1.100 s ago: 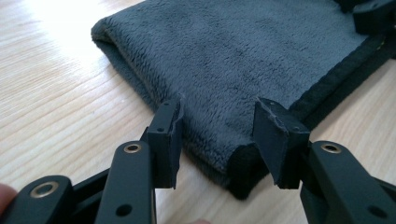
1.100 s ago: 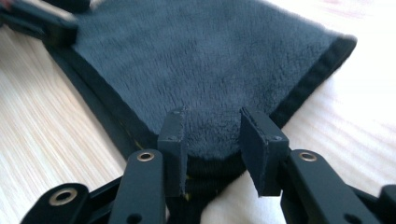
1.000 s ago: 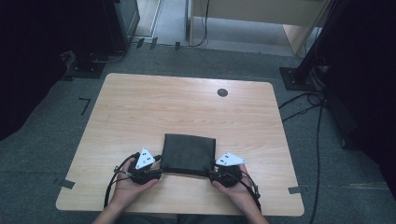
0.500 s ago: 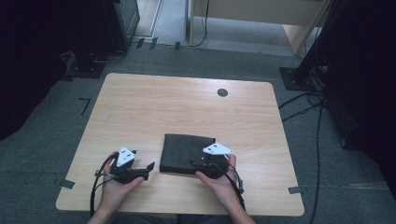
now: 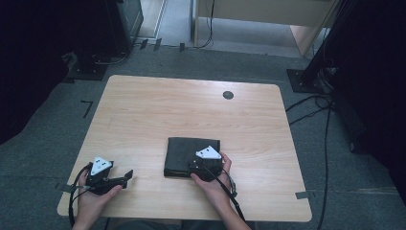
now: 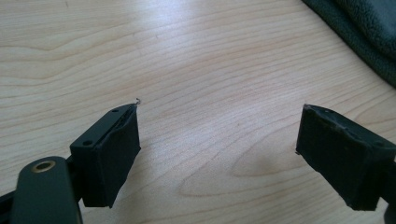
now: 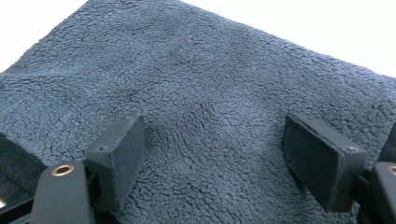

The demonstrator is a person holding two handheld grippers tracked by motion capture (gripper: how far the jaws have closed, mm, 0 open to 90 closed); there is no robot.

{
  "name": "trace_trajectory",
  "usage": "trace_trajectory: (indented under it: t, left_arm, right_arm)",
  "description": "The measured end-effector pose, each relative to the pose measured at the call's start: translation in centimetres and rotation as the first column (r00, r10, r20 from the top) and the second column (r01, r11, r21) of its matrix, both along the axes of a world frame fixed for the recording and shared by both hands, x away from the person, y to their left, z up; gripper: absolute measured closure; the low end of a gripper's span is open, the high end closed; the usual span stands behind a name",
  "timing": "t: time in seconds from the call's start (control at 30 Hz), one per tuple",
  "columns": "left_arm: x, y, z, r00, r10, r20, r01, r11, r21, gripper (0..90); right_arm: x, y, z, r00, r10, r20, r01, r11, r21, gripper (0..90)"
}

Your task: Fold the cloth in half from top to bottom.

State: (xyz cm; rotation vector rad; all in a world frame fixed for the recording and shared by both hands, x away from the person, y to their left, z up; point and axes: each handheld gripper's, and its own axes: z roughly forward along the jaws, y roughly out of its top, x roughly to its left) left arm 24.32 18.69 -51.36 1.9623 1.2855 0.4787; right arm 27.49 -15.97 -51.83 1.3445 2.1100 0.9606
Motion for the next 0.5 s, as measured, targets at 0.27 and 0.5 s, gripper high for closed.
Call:
trace_trajectory:
  t: [0.27, 0.5]
  left_arm:
    - [-0.1, -0.1, 0.0, 1.0, -0.006, -0.004, 0.006, 0.9996, 0.029, 13.7]
    - [-0.1, -0.1, -0.1, 0.9999, -0.001, -0.013, 0.001, 0.9997, 0.026, 13.7]
  right_arm:
    - [3.4, 0.3, 0.0, 1.0, -0.002, 0.002, 0.002, 1.0, 0.0, 22.1]
    - [7.2, 0.8, 0.0, 0.9995, -0.032, -0.003, 0.032, 0.999, 0.005, 22.1]
